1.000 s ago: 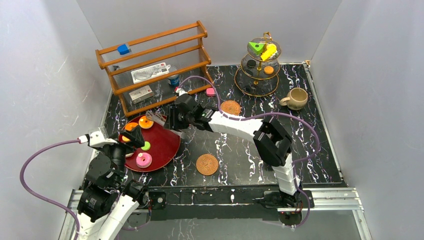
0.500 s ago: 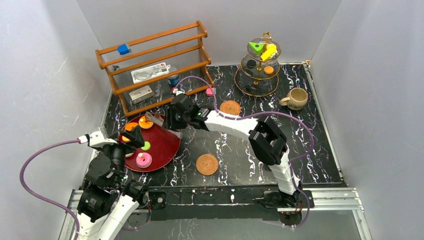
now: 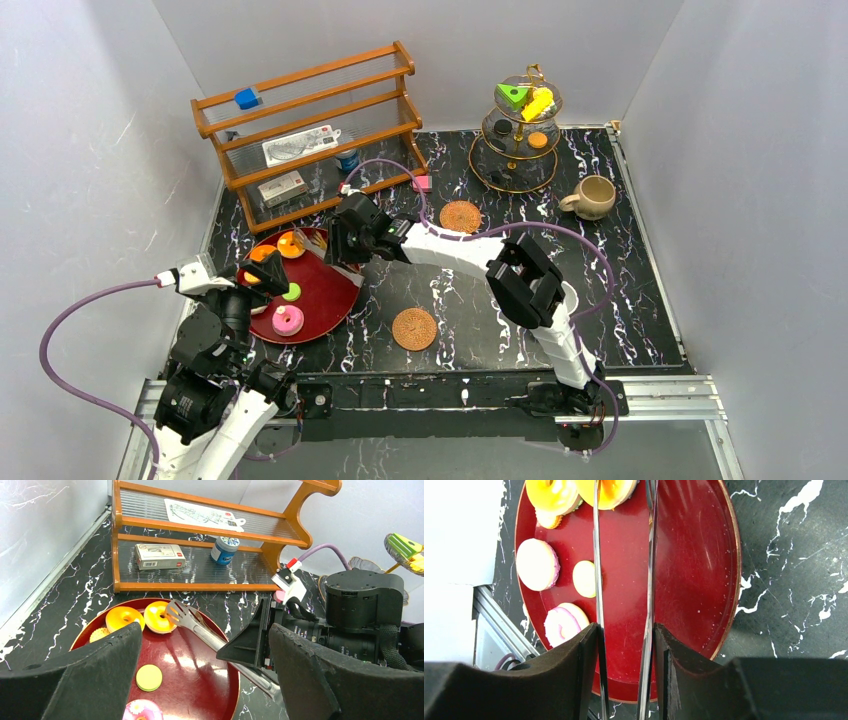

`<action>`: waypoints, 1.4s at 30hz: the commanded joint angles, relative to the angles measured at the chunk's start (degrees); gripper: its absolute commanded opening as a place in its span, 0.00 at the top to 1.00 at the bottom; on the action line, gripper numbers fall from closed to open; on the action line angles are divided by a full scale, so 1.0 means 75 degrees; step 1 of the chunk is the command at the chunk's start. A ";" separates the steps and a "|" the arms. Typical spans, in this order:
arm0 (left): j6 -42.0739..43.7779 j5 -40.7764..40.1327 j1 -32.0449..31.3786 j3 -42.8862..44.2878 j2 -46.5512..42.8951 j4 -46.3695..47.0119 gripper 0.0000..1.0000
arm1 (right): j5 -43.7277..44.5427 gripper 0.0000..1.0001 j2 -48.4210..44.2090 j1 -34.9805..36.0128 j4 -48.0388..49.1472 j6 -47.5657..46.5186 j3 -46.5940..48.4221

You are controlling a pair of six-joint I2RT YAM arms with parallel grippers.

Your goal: Serve the afternoon tea

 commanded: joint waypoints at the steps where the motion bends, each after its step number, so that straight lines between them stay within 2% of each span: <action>1: 0.0023 -0.0156 -0.0026 0.0017 -0.0009 0.0159 0.05 | -0.0023 0.51 0.0061 0.0056 0.0200 -0.0129 0.0480; 12: 0.0023 -0.0145 -0.0026 0.0018 -0.0002 0.0168 0.05 | -0.0231 0.66 -0.0160 0.0067 0.0476 -0.0312 0.0233; 25: 0.0023 -0.0112 -0.0026 0.0020 0.0011 0.0168 0.06 | -0.0286 0.69 -0.1165 0.0056 0.0923 -0.0380 -0.0448; 35: 0.0023 -0.0083 -0.0026 0.0018 0.0056 0.0164 0.05 | 0.0405 0.69 -0.2401 -0.0203 0.0645 -0.0770 -0.1292; 42: 0.0023 -0.0054 -0.0026 0.0020 0.0070 0.0166 0.05 | 0.0999 0.68 -0.3609 -0.0732 0.0316 -0.1005 -0.2135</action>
